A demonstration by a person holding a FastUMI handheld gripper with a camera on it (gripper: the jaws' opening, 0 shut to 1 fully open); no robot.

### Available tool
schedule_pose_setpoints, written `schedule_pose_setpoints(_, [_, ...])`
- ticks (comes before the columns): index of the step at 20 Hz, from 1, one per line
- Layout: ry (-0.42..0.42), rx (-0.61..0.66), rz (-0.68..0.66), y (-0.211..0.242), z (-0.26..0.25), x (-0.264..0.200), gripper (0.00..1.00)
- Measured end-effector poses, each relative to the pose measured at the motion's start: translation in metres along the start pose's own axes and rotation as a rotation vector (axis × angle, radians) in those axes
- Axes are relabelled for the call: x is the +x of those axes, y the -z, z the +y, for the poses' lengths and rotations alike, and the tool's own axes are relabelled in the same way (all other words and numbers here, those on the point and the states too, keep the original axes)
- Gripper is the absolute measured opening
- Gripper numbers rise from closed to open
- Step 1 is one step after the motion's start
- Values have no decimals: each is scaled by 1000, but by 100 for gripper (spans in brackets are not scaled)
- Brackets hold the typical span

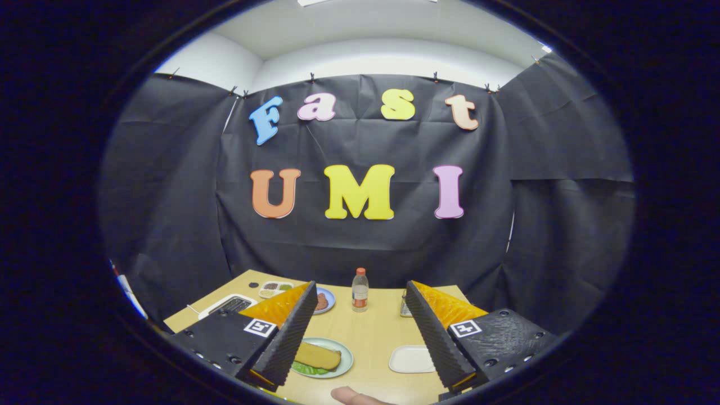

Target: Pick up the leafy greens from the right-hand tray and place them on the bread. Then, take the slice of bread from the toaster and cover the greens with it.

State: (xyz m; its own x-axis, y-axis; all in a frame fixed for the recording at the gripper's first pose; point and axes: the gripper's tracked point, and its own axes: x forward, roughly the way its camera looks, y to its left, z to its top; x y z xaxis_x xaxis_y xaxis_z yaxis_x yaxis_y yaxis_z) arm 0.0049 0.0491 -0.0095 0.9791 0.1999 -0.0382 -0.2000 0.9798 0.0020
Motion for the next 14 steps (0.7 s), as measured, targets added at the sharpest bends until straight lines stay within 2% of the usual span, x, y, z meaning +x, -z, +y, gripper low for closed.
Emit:
schedule_pose_setpoints(5, [9, -13, -28, -4, -7, -22, 96])
schedule_pose_setpoints(14, [61, 7, 18, 15, -23, -11, 96])
